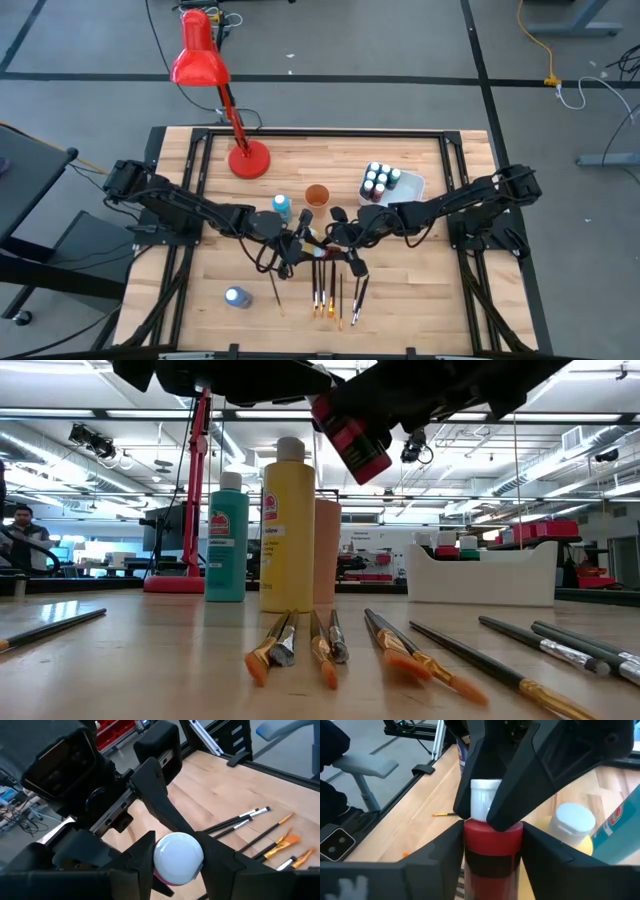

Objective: Pick & Place Paint Supplies
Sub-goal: Put the dark red paint bottle into the white bin

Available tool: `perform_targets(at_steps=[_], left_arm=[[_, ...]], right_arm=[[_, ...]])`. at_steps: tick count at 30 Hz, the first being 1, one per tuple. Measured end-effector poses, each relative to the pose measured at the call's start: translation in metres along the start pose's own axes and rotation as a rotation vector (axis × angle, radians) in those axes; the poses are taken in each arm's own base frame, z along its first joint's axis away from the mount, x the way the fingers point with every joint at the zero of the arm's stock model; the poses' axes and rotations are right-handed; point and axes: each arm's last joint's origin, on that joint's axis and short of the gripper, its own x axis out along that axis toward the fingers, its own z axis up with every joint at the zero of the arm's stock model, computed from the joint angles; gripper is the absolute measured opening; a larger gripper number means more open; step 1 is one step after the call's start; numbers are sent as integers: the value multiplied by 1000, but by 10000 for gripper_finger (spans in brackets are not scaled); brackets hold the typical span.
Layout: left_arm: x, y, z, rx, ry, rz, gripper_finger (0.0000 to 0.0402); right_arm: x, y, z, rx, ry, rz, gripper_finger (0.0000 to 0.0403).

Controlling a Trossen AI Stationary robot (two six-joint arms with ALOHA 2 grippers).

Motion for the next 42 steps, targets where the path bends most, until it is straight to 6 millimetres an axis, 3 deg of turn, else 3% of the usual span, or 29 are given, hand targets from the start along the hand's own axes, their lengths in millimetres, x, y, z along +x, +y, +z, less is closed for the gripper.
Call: perform_targets(at_steps=[5,13,19,27,34,38,42], left_arm=[[0,1,-1,-1,0,0,134],[0,2,-1,-15,2,3,170],[0,2,-1,-17,12,23,191],[0,3,-1,-24,16,35,194],[0,3,-1,-27,16,36,194],[0,1,-1,-45,14,16,194],[0,1,-1,-45,12,7,194]], right_arm=[[0,0,0,-1,-1,1,144],[-2,0,0,-2,22,1,168],[-17,2,7,14,43,4,140],[-69,4,20,82,177,-209,145],[-122,11,36,68,165,-419,135],[-153,17,29,140,214,-605,141],[-165,19,-3,153,244,-731,142]])
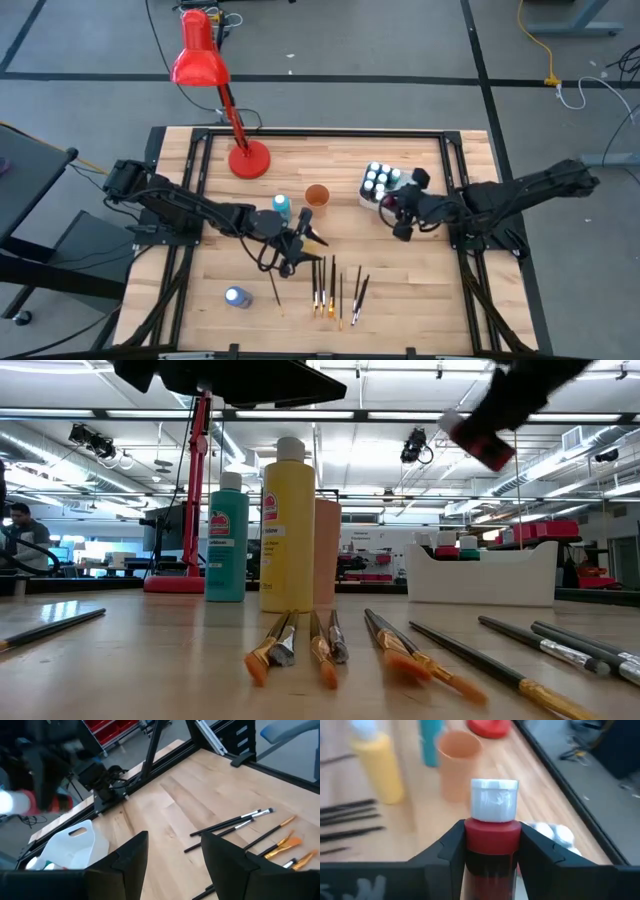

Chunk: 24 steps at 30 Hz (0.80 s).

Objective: Pick & Place Paint Supplies
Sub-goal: Put the dark red paint bottle into the white bin

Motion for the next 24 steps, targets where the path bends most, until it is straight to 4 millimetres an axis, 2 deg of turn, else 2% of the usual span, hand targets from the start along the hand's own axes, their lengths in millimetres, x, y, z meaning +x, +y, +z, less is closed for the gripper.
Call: perform_targets(at_steps=[7,12,17,19,24], left_arm=[[0,0,0,0,3,-2,194],[0,0,0,0,3,-2,194],[0,0,0,5,2,-2,194],[0,0,0,6,3,0,194],[0,0,0,5,-3,6,194]], right_arm=[[31,-7,-64,73,-149,-272,147],[48,-13,-104,178,-242,-265,149],[53,-23,-136,249,-313,-300,150],[55,-26,-141,256,-288,-308,150],[60,-29,-141,267,-267,-242,151]])
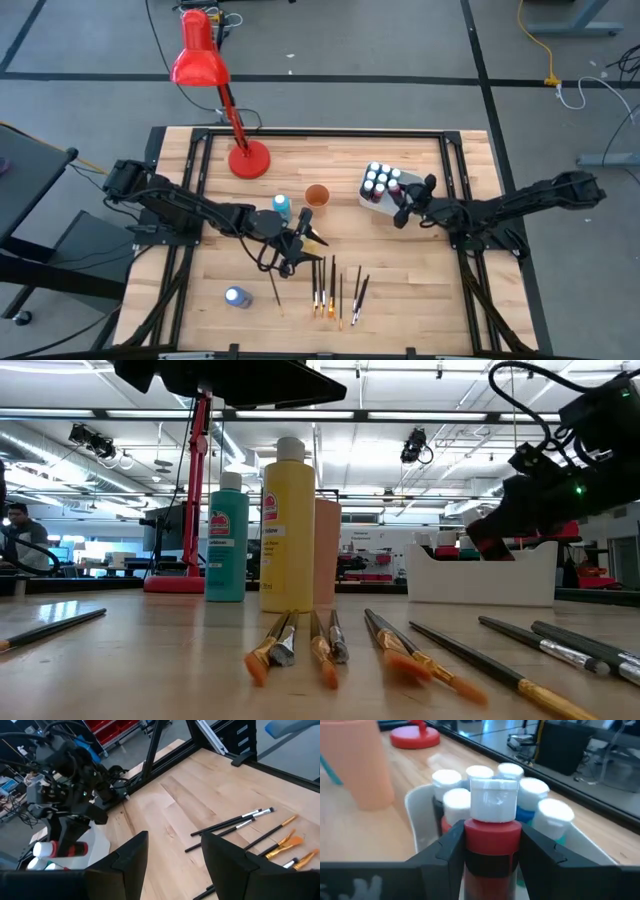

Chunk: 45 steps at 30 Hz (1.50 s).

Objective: Pick & Place Paint Supplies
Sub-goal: Put the dark red paint bottle into the white bin

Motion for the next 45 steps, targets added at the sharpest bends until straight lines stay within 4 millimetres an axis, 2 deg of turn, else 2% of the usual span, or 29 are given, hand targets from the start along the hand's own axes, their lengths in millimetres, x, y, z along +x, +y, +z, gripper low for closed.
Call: perform_targets(at_steps=[7,14,27,35,38,41,45], left_arm=[[0,0,1,7,-9,1,194],[0,0,1,46,-9,0,194],[0,0,1,80,-7,-1,194],[0,0,1,75,-8,0,194],[0,0,1,75,-8,0,194],[0,1,0,77,-7,1,194],[0,4,-1,73,-8,-2,194]], right_arm=[[10,-9,1,46,11,-56,151],[21,-16,0,121,35,16,151],[29,-18,0,122,13,-16,153],[32,-19,-2,106,14,-22,207],[32,-19,-3,98,21,-22,214],[32,-19,-3,93,23,-21,205],[32,-19,-3,94,23,-19,170]])
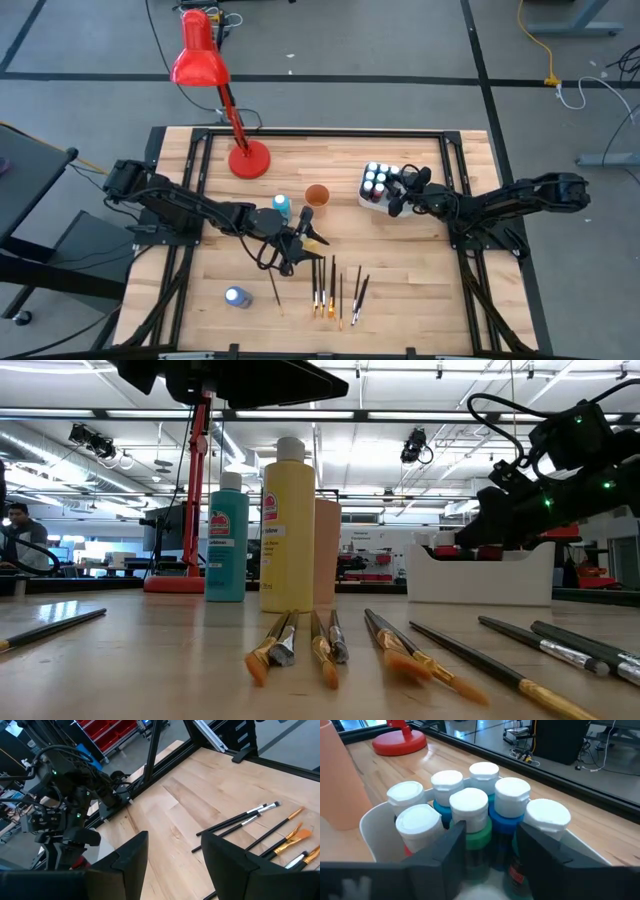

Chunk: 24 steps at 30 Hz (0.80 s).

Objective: Pick & Place Paint Supplies
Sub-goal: Put the dark red paint bottle into the white bin

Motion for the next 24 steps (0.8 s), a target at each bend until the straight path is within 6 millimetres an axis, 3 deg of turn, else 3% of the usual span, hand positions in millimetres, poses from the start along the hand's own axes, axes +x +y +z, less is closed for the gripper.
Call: perform_targets(at_steps=[7,16,24], left_arm=[[0,4,-3,-8,-3,-17,194],[0,4,-3,-9,-5,-20,194],[0,4,-3,-16,-3,-16,194]], right_arm=[[-1,2,0,-16,3,16,109],[-1,3,3,-32,-27,56,128],[-2,5,15,-107,-153,57,108]])
